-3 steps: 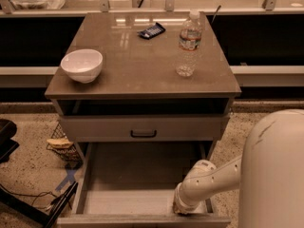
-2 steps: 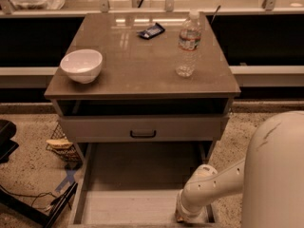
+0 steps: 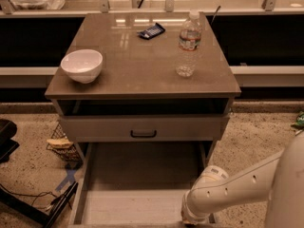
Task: Open middle drawer
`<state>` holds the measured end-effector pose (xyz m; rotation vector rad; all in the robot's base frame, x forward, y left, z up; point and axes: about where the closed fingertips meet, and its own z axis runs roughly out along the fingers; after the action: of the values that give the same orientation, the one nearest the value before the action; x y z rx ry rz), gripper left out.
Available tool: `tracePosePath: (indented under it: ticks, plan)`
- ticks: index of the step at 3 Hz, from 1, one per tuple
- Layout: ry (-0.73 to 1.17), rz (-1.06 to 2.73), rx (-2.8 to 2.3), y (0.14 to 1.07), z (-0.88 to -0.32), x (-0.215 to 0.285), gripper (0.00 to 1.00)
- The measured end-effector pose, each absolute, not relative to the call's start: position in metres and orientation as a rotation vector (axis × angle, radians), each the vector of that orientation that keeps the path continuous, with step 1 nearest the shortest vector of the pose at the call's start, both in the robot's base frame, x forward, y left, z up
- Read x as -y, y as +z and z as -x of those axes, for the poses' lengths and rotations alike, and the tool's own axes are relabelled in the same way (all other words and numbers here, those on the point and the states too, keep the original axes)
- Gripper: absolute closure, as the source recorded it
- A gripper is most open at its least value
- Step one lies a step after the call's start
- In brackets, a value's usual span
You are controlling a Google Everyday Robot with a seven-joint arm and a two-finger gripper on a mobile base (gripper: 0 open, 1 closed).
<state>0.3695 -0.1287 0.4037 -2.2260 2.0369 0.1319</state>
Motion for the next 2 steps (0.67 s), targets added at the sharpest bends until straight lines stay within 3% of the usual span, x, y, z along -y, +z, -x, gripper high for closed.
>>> tracePosePath:
  ticks: [1,2]
  plan:
    - [0.138,2.228,-2.039,0.4018,-0.3680,0.1285,0.51]
    - [0.140,2.229,-2.040,0.4012,-0.3672,0.1286,0.20]
